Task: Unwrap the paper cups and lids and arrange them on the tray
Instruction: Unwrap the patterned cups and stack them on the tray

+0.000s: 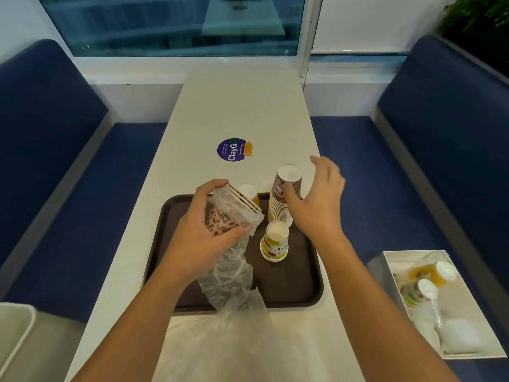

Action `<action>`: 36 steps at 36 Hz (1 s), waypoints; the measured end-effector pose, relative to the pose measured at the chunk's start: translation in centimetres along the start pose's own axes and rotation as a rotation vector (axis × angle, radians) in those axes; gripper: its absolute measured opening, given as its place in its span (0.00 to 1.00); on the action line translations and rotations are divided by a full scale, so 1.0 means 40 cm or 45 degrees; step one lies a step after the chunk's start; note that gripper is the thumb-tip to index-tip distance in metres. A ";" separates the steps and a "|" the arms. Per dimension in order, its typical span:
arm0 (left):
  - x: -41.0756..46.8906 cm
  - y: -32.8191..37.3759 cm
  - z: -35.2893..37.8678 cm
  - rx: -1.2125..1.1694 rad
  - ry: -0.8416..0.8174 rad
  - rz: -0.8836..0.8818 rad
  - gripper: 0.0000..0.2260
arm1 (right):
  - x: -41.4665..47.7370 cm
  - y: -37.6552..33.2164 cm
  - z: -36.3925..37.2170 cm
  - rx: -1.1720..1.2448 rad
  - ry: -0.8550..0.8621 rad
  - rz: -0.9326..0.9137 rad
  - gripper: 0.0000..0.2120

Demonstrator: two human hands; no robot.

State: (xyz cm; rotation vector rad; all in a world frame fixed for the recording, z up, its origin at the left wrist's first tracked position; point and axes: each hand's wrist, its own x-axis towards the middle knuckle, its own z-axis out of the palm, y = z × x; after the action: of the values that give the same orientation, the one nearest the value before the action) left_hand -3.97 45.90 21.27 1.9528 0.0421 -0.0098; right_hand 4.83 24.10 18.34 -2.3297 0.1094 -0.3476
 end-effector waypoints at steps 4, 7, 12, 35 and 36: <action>-0.022 0.016 0.001 -0.001 -0.007 0.026 0.36 | -0.065 -0.094 -0.066 0.249 -0.010 -0.357 0.16; -0.044 0.031 -0.003 -0.028 -0.006 0.048 0.36 | -0.112 -0.146 -0.100 0.379 -0.428 -0.478 0.13; -0.075 0.043 -0.010 -0.052 -0.004 0.084 0.35 | -0.157 -0.181 -0.112 0.488 -0.563 -0.434 0.10; -0.088 0.052 -0.028 -0.133 -0.042 0.063 0.35 | -0.085 -0.140 -0.129 -0.210 -0.336 -0.960 0.37; -0.084 0.051 -0.028 -0.147 -0.044 0.060 0.36 | -0.073 -0.135 -0.130 -0.198 -0.256 -0.953 0.34</action>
State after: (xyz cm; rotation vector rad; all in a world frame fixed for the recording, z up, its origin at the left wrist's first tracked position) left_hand -7.27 46.11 23.69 1.8376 -0.0259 -0.0097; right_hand 0.44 24.86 25.03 -2.4679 -0.8784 -0.4718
